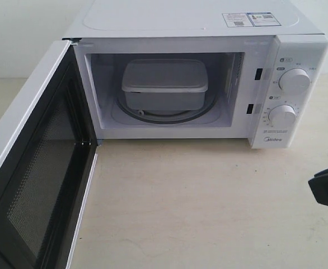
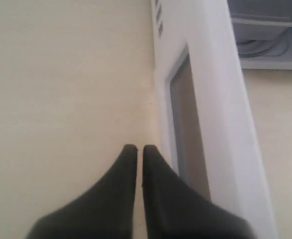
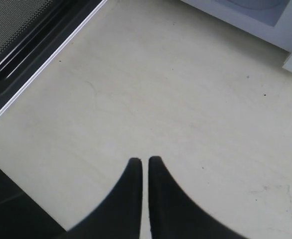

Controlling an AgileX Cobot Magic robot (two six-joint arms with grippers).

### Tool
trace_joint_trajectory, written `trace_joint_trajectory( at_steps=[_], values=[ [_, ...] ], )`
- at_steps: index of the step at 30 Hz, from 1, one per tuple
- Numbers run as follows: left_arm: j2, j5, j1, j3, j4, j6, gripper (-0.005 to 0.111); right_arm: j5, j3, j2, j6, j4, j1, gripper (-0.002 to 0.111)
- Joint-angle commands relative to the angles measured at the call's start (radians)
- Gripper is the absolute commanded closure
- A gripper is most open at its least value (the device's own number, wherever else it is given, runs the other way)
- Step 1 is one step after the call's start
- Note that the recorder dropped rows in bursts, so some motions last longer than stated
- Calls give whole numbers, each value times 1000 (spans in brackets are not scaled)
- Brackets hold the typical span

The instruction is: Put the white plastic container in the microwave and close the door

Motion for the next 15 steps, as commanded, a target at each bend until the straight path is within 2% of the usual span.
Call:
trace_joint_trajectory(
  at_steps=[1,4,6,10,15],
  values=[
    [6,2,2,34,-183,113,102,-22,-3,-7,2,0,0,108],
    [27,2,2,77,-278,224,102,-72,-3,-7,14,-11,0,108],
    [46,2,2,118,-282,274,102,-99,-23,-7,51,-65,0,108],
    [78,2,2,188,-249,279,102,-32,-116,-7,98,-168,0,108],
    [123,2,2,266,-354,372,102,15,-215,-7,96,-194,0,108]
  ],
)
